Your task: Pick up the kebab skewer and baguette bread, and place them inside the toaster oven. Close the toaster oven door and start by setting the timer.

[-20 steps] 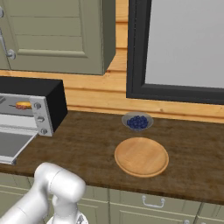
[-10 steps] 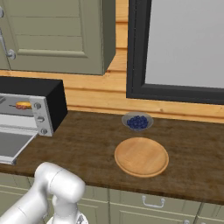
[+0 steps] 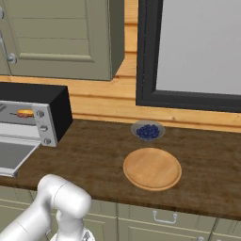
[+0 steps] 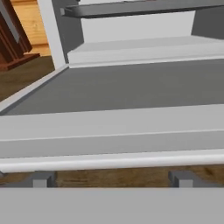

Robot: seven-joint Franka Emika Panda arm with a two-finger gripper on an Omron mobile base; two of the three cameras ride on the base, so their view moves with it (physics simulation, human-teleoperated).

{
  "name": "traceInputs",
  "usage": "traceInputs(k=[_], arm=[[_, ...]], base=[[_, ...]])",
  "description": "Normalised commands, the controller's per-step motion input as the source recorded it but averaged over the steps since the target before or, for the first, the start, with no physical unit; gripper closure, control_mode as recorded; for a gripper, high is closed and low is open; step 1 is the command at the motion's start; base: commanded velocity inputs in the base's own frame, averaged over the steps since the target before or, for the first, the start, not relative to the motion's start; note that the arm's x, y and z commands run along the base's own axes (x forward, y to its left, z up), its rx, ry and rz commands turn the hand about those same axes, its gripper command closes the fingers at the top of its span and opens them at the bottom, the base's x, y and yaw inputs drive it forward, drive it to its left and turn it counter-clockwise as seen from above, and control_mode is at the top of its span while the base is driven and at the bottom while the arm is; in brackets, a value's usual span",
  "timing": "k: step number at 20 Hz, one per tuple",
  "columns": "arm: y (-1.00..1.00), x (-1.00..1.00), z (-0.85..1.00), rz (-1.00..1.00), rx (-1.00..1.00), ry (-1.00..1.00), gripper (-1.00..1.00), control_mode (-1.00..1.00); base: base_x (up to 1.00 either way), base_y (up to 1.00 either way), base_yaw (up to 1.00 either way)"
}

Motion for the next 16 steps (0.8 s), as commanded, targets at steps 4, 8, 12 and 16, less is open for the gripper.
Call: traceInputs(k=[4,8,12,16], arm=[[0.00,0.28,0.02,0.00,0.00,-0.02,-1.00,-1.00],[0.00,0.18,0.22,0.00,0.00,-0.04,-1.00,-1.00],[0.00,0.17,0.37,0.00,0.00,-0.06,-1.00,-1.00],[0.00,0.20,0.46,0.00,0.00,-0.03,-1.00,-1.00]], base=[[0.00,0.00,0.00],[0.00,0.00,0.00],[0.00,0.00,0.00],[0.00,0.00,0.00]])
